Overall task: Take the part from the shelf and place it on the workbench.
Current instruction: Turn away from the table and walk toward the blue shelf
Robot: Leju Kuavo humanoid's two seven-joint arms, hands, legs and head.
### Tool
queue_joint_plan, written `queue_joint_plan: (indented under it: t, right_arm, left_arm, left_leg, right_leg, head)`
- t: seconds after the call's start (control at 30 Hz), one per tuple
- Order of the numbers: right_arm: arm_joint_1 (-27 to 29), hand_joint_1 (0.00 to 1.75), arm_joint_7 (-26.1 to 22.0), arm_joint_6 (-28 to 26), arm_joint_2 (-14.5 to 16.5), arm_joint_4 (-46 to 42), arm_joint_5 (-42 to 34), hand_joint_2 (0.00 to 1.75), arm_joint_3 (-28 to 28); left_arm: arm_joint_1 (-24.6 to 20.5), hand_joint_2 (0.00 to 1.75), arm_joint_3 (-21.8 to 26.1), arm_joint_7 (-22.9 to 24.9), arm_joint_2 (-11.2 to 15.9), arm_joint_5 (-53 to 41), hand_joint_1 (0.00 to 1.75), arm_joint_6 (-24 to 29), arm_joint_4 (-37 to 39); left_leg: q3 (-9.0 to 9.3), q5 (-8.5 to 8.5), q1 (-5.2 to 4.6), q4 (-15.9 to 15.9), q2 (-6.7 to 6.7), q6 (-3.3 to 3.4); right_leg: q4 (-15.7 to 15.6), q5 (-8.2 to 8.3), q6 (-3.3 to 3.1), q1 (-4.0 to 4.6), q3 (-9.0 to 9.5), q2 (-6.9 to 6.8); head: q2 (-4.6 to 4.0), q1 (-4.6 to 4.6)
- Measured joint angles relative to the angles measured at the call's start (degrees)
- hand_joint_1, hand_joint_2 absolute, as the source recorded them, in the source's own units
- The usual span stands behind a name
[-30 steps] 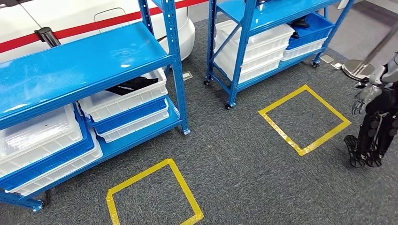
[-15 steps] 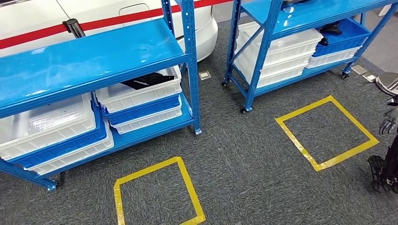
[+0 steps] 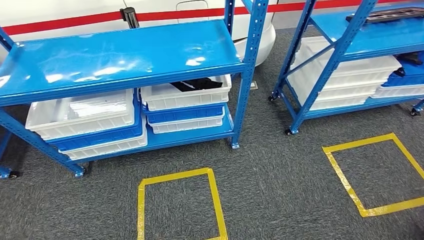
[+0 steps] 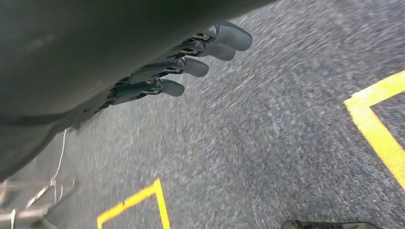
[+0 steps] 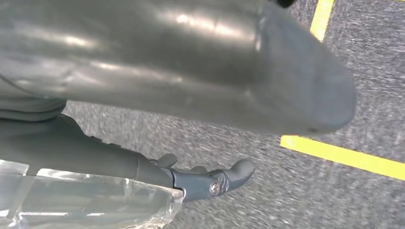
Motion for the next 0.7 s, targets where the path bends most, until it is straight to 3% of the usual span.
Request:
queue_joint_plan:
  t: [0.03,0.07,0.13,0.2,0.23,0.3,0.37,0.4,0.43,0.47,0.5,0.53,0.6,0.67,0.7]
  right_arm:
    - [-0.04,0.00,-0.04,0.00,-0.06,0.01,0.05,0.00,0.02]
    - [-0.06,0.00,-0.09,0.00,-0.08,0.01,0.09,0.00,0.03]
    - [-0.18,0.00,-0.12,0.00,-0.08,0.02,0.15,0.00,0.07]
    - [-0.38,0.00,-0.16,0.00,0.01,0.02,0.19,0.00,0.23]
    - [-0.44,0.00,-0.22,0.00,0.05,0.01,0.21,0.00,0.34]
    - [-0.44,0.00,-0.48,0.00,0.20,0.01,0.29,0.00,0.52]
    - [-0.33,0.00,-0.70,0.00,0.22,0.01,0.37,0.00,0.58]
    - [-0.28,0.00,-0.76,0.01,0.22,0.01,0.39,0.00,0.60]
    - [-0.27,0.00,-0.81,0.03,0.22,0.01,0.43,0.00,0.63]
    - [-0.29,0.00,-0.87,0.08,0.23,0.01,0.47,0.00,0.68]
    - [-0.30,0.00,-0.94,0.14,0.26,0.01,0.54,0.00,0.74]
    - [-0.31,0.00,-1.02,0.20,0.32,0.01,0.61,0.00,0.79]
    - [-0.36,0.00,-1.28,0.26,0.51,0.02,0.69,0.00,0.85]
    - [-0.47,0.00,-1.59,0.28,0.63,0.02,0.72,0.00,0.87]
    - [-0.55,0.00,-1.74,0.30,0.67,0.01,0.74,0.00,0.90]
  left_arm:
    - [0.04,0.00,0.00,-0.09,-0.03,0.06,0.00,0.03,0.00]
    - [0.05,0.00,0.00,-0.15,-0.05,0.09,0.00,0.07,0.00]
    - [0.09,0.00,0.00,-0.20,-0.09,0.16,0.00,0.16,0.00]
    - [0.22,0.00,0.00,-0.20,-0.10,0.20,0.00,0.37,0.00]
    - [0.27,0.00,0.00,-0.20,-0.09,0.20,0.00,0.51,0.00]
    - [0.27,0.00,0.00,-0.11,-0.06,0.13,0.00,0.84,0.00]
    - [0.19,0.00,-0.01,0.17,-0.04,-0.01,0.00,1.02,0.00]
    - [0.17,0.00,-0.01,0.35,-0.02,-0.10,0.00,1.03,0.00]
    - [0.20,0.00,-0.01,0.54,0.02,-0.16,0.00,1.03,0.00]
    - [0.25,0.00,-0.01,0.66,0.07,-0.25,0.00,1.02,0.00]
    - [0.31,0.00,0.00,0.74,0.13,-0.30,0.00,1.01,0.00]
    - [0.35,0.00,0.00,0.75,0.21,-0.34,0.00,1.00,0.00]
    - [0.29,0.00,-0.01,0.56,0.39,-0.38,0.00,1.00,0.00]
    - [0.27,0.00,-0.02,0.33,0.56,-0.33,0.00,0.99,0.00]
    - [0.32,0.00,-0.01,0.27,0.62,-0.29,0.00,0.98,0.00]
  left_leg:
    - [0.04,-0.22,0.11,0.26,-0.79,-0.36]
    - [0.02,-0.58,0.05,0.71,-1.51,-0.84]
    - [-0.23,-1.23,-0.02,1.39,-2.43,-1.80]
    - [-0.45,-1.49,0.24,1.55,-2.94,-2.51]
    - [-0.54,-1.66,0.39,1.88,-2.43,-2.79]
    - [-1.85,-3.36,0.55,5.07,0.26,-3.38]
    - [-5.56,-6.65,0.77,12.31,3.03,-3.96]
    - [-7.65,-7.87,0.95,15.88,3.55,-4.18]
    - [-9.01,-8.07,1.07,17.85,3.78,-4.31]
    - [-9.31,-7.16,1.15,17.70,3.93,-4.34]
    - [-8.35,-5.29,1.17,15.25,4.21,-4.22]
    - [-6.50,-2.98,1.10,11.29,4.90,-3.93]
    - [-3.22,-0.39,0.56,4.66,6.80,-3.23]
    - [-2.46,-0.44,-0.07,2.82,7.40,-2.65]
    - [-2.45,-0.42,-0.24,2.53,6.87,-2.34]
  right_leg:
    - [-4.33,2.10,0.76,-0.40,1.69,0.79]
    - [-8.17,3.78,1.07,-0.63,3.22,1.61]
    - [-11.90,5.19,0.33,-0.70,4.85,2.63]
    - [-11.94,5.26,-1.02,-0.57,5.15,1.98]
    - [-12.01,5.32,-1.46,-0.62,5.38,1.63]
    - [-12.20,5.19,-2.29,-0.86,5.91,0.66]
    - [-12.23,4.74,-3.00,-0.55,6.40,-0.61]
    - [-12.23,4.51,-3.20,-0.41,6.59,-1.28]
    - [-12.23,4.29,-3.28,-0.31,6.77,-1.92]
    - [-12.22,4.04,-3.26,-0.26,7.01,-2.50]
    - [-12.23,3.77,-3.16,-0.23,7.33,-3.02]
    - [-12.24,3.47,-3.01,-0.20,7.73,-3.53]
    - [-12.33,2.88,-2.52,0.09,8.33,-4.44]
    - [-12.55,2.48,-1.91,0.32,8.68,-5.30]
    - [-12.83,2.41,-1.60,0.41,8.98,-5.78]
  head:
    - [0.00,0.02]
    - [0.00,0.09]
    - [0.00,0.04]
    - [0.00,-0.11]
    - [0.00,-0.14]
    - [0.00,-0.48]
    - [0.00,-0.85]
    - [0.00,-0.87]
    - [0.00,-0.88]
    - [0.00,-0.90]
    - [0.00,-0.90]
    - [0.00,-0.91]
    - [0.00,-0.86]
    - [0.00,-0.84]
    - [0.00,-0.90]
